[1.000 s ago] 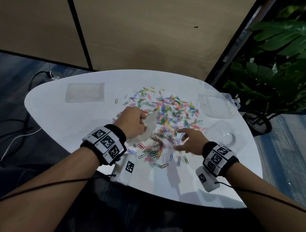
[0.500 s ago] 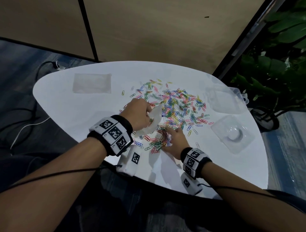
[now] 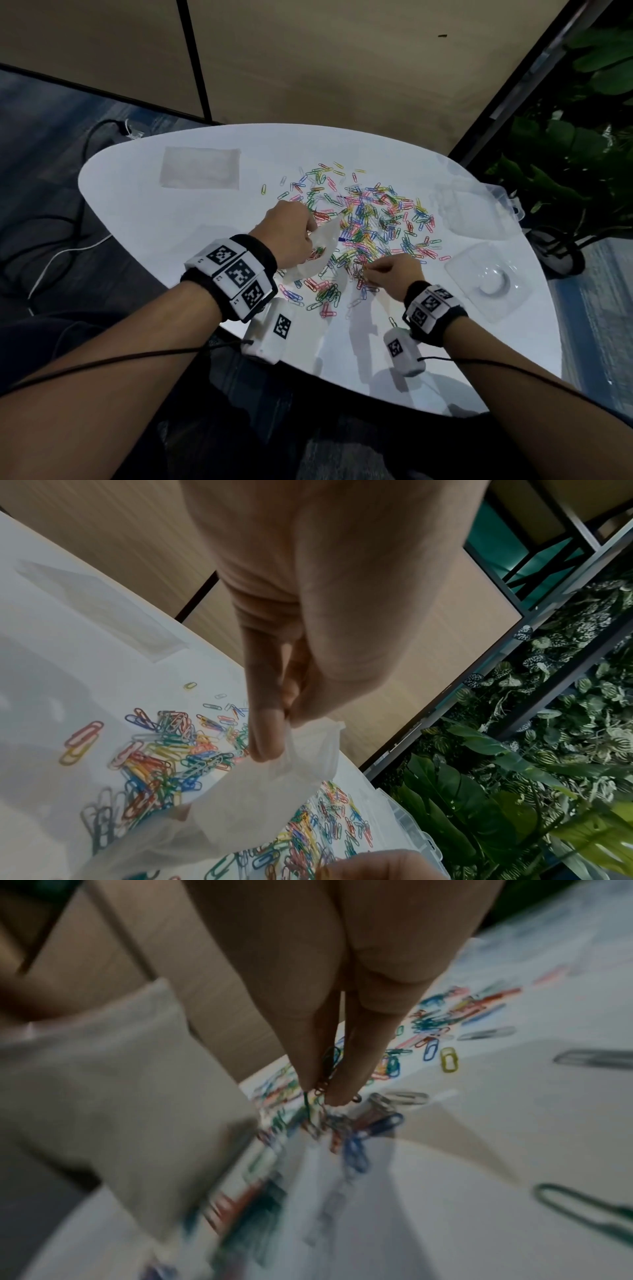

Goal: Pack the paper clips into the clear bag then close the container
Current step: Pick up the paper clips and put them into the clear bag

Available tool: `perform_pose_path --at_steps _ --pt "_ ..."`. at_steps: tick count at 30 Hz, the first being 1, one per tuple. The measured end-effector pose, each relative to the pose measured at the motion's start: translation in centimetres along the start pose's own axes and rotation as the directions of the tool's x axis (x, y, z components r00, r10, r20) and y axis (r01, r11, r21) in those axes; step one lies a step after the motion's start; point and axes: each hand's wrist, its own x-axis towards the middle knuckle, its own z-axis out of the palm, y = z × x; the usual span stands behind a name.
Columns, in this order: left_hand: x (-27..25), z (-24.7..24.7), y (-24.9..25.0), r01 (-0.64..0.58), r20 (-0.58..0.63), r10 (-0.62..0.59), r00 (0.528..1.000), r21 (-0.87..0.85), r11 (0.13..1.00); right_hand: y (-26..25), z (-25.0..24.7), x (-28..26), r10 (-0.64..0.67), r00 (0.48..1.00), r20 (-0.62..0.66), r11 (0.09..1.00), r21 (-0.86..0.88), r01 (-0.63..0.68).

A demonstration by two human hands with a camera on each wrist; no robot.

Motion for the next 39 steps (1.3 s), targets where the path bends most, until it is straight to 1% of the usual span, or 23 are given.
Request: perform_pose_path --at_steps 1,2,4,5,6,8,11,16,20,22,23,25,27,29,30,32,33,34,35,36,37,38,39 --pt "0.0 0.1 0.2 0.007 0.003 -0.007 1.0 -0.005 1.0 -0.1 -0.5 0.1 0.051 0.998 0.025 0.983 0.173 -0.054" --pt "0.0 0.1 0.3 0.011 0.005 -0.011 1.0 -0.012 1.0 -0.4 -0.9 0.0 0.081 0.995 0.059 0.926 0.364 -0.098" --pt "0.0 0.2 0.5 0.007 0.008 -0.007 1.0 -0.017 1.0 -1.5 -1.7 -0.4 0.064 0.988 0.14 0.734 0.665 -0.142" --pt "0.0 0.3 0.7 0.002 0.008 -0.002 1.0 -0.017 1.0 -2.3 -2.0 -0.8 0.028 0.984 0.177 0.651 0.743 -0.153" --pt "0.0 0.3 0.8 0.0 0.008 0.001 1.0 -0.02 1.0 -3.1 -2.4 -1.1 -0.018 0.978 0.209 0.592 0.79 -0.158" --pt "0.0 0.5 1.1 0.004 0.006 -0.004 1.0 -0.034 0.999 -4.4 -2.6 -1.7 -0.111 0.962 0.248 0.533 0.832 -0.152" --pt "0.1 0.9 1.6 -0.003 -0.017 0.003 1.0 -0.039 0.999 -5.7 -2.4 -2.2 -0.186 0.95 0.25 0.548 0.829 -0.111" --pt "0.4 1.6 1.9 -0.039 -0.022 0.038 0.999 -0.045 0.998 -6.5 -1.1 -2.8 -0.194 0.968 0.16 0.697 0.717 0.021" --pt "0.6 2.2 2.1 -0.072 -0.016 0.072 0.997 -0.027 0.997 -6.9 -0.2 -3.0 -0.123 0.98 0.159 0.747 0.664 -0.014" --pt "0.6 2.4 2.1 -0.09 -0.017 0.09 0.996 -0.009 0.996 -7.0 0.2 -3.0 -0.115 0.984 0.133 0.816 0.578 0.017" --pt "0.5 2.4 2.2 -0.101 -0.016 0.101 0.995 -0.002 0.995 -6.9 0.4 -3.0 -0.142 0.985 0.094 0.874 0.479 0.081" --pt "0.4 2.4 2.2 -0.114 -0.007 0.114 0.993 0.006 0.993 -6.9 0.6 -2.8 -0.262 0.964 0.039 0.953 0.164 0.253" --pt "0.4 2.2 2.2 -0.102 0.002 0.102 0.995 0.001 0.995 -7.1 0.6 -2.8 -0.346 0.933 0.096 0.936 -0.039 0.351" --pt "0.4 1.9 2.3 -0.082 -0.007 0.082 0.997 -0.009 0.997 -7.0 0.3 -2.8 -0.389 0.908 0.155 0.919 0.001 0.394" --pt "0.4 1.8 2.3 -0.072 -0.018 0.072 0.997 -0.013 0.997 -6.9 0.0 -2.9 -0.403 0.903 0.148 0.915 0.082 0.394" --pt "0.4 1.5 2.2 -0.061 -0.03 0.061 0.998 -0.012 0.998 -6.3 -1.2 -3.0 -0.362 0.928 0.086 0.908 0.261 0.329" --pt "0.5 1.4 2.1 -0.052 -0.027 0.051 0.998 -0.014 0.999 -5.7 -1.9 -3.0 -0.334 0.941 0.054 0.907 0.29 0.305" --pt "0.5 1.3 2.0 -0.036 -0.024 0.035 0.999 -0.019 0.999 -4.6 -2.7 -2.8 -0.3 0.953 0.032 0.929 0.237 0.284" --pt "0.6 1.1 1.8 -0.025 -0.023 0.024 0.999 -0.025 0.999 -3.1 -3.5 -2.6 -0.25 0.968 0.037 0.963 0.113 0.245" --pt "0.7 1.1 1.7 -0.016 -0.02 0.015 1.0 -0.029 0.999 -1.5 -4.3 -2.5 -0.165 0.984 0.067 0.981 -0.089 0.17" --pt "0.7 1.0 1.7 -0.014 -0.019 0.013 1.0 -0.03 0.999 0.0 -4.9 -2.4 -0.052 0.994 0.095 0.957 -0.28 0.077" --pt "0.7 0.9 1.7 -0.008 -0.016 0.007 1.0 -0.032 0.999 1.5 -5.2 -2.6 0.08 0.99 0.117 0.917 -0.397 -0.027" --pt "0.7 0.9 1.7 -0.004 -0.013 0.003 1.0 -0.038 0.999 2.6 -5.3 -3.0 0.2 0.97 0.137 0.899 -0.42 -0.126"
